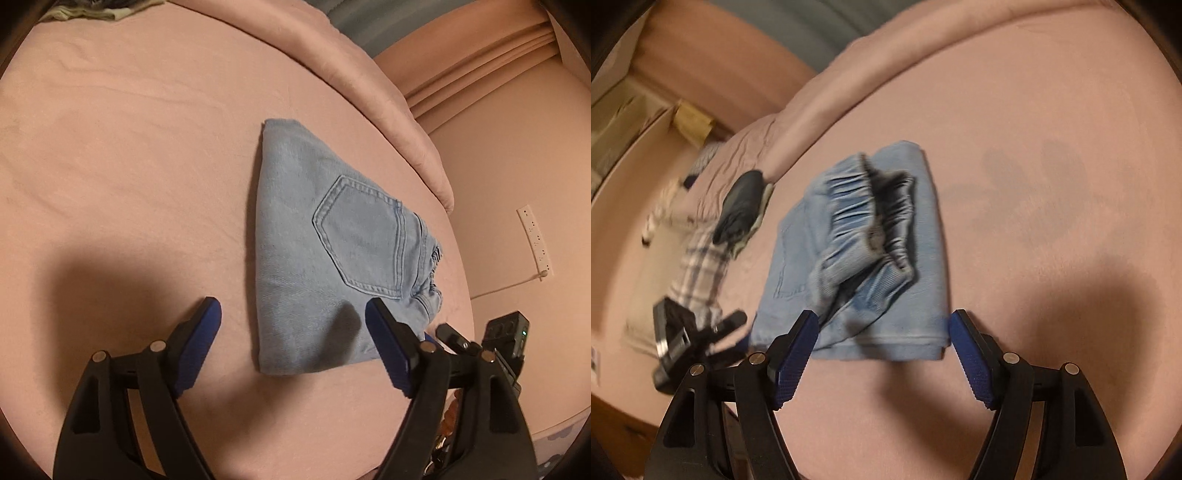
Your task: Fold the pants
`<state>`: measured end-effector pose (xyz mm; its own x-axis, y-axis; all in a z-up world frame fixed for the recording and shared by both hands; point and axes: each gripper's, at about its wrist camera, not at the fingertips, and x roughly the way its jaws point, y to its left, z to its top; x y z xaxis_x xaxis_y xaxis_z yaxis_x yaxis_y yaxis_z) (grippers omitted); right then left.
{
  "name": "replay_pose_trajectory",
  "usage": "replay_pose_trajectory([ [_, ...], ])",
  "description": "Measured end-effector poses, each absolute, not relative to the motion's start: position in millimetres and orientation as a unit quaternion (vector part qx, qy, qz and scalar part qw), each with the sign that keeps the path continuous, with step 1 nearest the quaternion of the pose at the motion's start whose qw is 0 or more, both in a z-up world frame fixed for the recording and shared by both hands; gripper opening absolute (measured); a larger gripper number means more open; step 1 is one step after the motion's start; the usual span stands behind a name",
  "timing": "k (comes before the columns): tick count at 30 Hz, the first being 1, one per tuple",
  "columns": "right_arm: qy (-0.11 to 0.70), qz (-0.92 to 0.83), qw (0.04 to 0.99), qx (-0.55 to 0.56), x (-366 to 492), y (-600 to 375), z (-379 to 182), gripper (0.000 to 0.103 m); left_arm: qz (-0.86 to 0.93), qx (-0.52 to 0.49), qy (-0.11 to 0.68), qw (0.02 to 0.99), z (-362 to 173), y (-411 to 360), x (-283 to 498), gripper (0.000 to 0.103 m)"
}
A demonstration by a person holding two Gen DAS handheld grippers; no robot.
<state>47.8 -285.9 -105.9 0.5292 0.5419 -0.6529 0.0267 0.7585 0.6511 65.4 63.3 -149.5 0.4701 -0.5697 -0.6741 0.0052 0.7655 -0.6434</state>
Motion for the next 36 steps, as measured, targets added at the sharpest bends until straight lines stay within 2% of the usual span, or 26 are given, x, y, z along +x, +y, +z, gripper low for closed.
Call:
replay_pose_trajectory([
  [8,0.459,0.184,0.793,0.356,56,-289,-113,0.080,-0.198,-0.312,0.491,0.789,-155,57,82,0.081],
  [11,0.462,0.187,0.795,0.345,63,-290,-112,0.081,-0.206,-0.314,0.491,0.786,-157,52,85,0.081],
  [19,0.456,0.171,0.823,0.292,88,-266,-106,0.090,-0.206,-0.295,0.491,0.794,-155,31,95,0.084],
  [24,0.445,0.154,0.847,0.247,92,-254,-104,0.090,-0.202,-0.263,0.488,0.807,-154,21,93,0.085],
  [31,0.439,0.136,0.860,0.222,87,-251,-99,0.085,-0.195,-0.233,0.490,0.817,-154,12,90,0.079],
  [36,0.438,0.131,0.863,0.216,86,-251,-95,0.084,-0.194,-0.232,0.491,0.817,-154,11,92,0.079],
])
